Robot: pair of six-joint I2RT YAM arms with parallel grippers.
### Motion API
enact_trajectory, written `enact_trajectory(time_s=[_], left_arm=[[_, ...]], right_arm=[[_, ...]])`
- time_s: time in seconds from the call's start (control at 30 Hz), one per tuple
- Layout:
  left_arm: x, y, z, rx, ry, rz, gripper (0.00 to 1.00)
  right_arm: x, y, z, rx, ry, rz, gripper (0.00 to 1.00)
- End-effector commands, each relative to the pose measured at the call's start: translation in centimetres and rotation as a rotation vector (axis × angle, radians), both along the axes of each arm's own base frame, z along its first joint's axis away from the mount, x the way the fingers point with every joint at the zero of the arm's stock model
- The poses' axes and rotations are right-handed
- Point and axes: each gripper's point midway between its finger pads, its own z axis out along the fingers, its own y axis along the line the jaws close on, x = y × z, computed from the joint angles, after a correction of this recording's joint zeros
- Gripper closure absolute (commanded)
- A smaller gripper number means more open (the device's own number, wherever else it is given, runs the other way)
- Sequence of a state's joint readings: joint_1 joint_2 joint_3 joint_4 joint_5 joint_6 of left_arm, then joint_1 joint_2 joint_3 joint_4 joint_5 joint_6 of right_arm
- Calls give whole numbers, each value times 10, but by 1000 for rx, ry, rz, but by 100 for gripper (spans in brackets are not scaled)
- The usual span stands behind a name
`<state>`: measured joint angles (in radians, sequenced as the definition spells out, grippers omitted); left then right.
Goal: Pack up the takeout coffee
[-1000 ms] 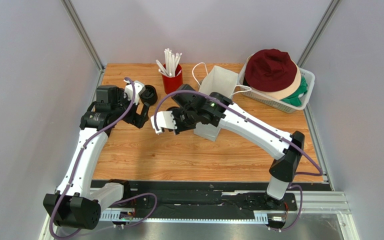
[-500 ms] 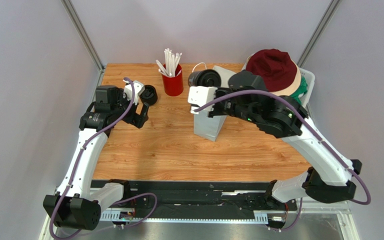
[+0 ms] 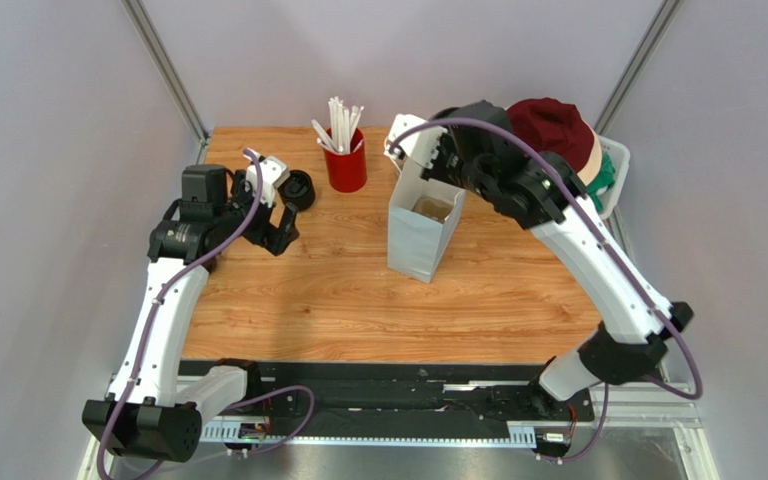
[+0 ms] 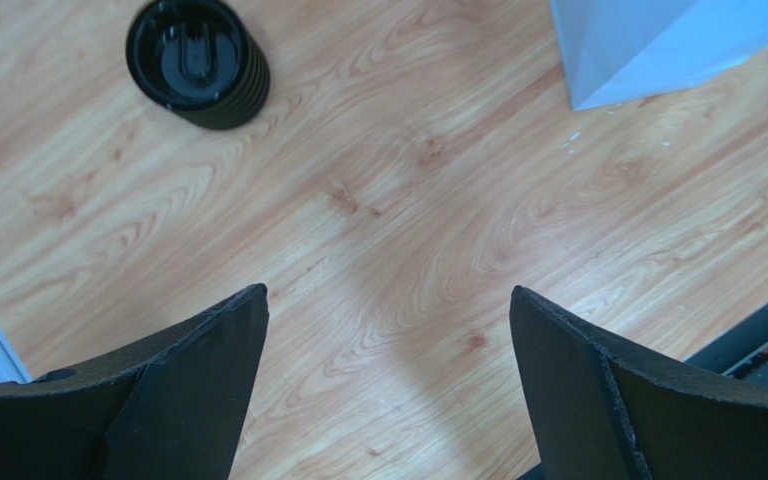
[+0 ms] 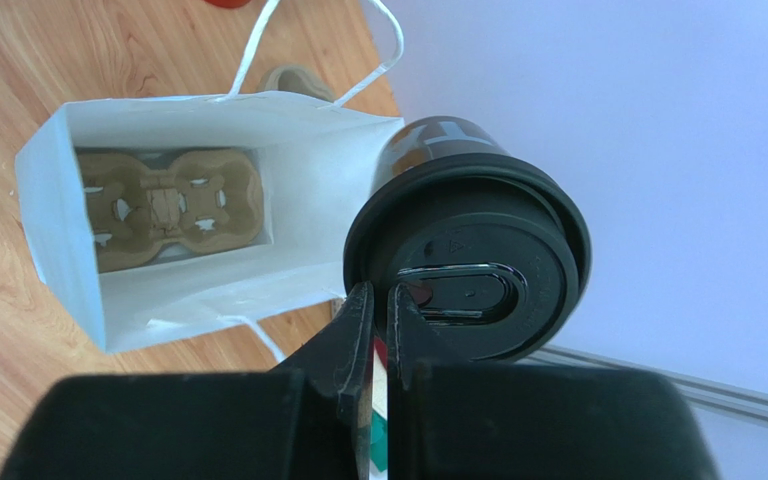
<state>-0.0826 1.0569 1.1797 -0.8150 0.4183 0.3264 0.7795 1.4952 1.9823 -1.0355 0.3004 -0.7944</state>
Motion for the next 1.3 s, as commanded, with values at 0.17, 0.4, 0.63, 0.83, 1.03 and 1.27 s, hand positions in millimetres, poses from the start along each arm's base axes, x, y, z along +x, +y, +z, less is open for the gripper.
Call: enact_trajectory(time_s=[0.17,0.4,0.63,0.83,1.03,1.27], left_arm=[[30,-22,92,-46,-146,-150,1],[89,-57,131,-215,-243,-149,1],[119,-126,122,-284,-179,-254,1],[139,-159,124,-373,-126,-279,1],[151,-180,127,-492,-96,-312,1],[147,-198,129,-582,-67,-369,1]], right_arm=[[21,14,-36,-23,210,-6,100],[21,23,-69,-25,322,0,100],[39,30,-85,70,400,-18,100],[51,35,-96,123,442,-28,100],[61,31,-107,166,490,-48,100],[69,25,-105,239,509,-56,100]])
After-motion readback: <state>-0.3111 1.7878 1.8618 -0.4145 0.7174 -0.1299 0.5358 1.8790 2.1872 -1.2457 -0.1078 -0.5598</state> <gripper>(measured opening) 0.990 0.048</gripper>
